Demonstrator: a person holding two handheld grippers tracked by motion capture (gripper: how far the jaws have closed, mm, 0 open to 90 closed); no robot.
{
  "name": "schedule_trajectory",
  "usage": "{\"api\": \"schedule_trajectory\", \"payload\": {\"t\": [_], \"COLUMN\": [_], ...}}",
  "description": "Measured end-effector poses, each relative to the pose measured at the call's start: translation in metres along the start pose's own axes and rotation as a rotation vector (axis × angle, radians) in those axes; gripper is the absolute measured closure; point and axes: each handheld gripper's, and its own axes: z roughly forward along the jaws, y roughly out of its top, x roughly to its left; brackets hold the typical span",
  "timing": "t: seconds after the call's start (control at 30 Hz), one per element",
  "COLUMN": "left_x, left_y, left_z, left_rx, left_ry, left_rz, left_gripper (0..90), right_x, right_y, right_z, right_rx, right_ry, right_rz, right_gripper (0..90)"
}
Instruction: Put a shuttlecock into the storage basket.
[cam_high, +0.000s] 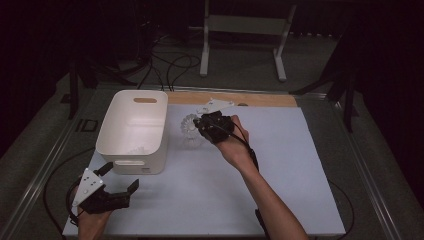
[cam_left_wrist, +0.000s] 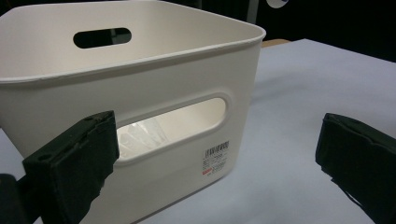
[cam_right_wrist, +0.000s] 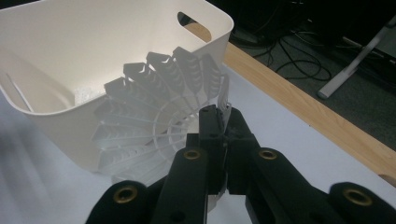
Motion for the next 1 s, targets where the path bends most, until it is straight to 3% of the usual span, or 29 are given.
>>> {"api": "schedule_trajectory", "payload": {"t": [1.0], "left_x": [-0.0001], "left_y": [-0.0001], "left_z": [0.0001], "left_rx": [-0.001], "left_ry": [0.000], "left_rz": [-0.001], "left_gripper": [0.0], "right_x": [0.0034], "right_y": [0.0091], "right_z": [0.0051], "right_rx": [-0.012], "right_ry": [0.008], "right_rz": [0.002], "right_gripper": [88.3]}}
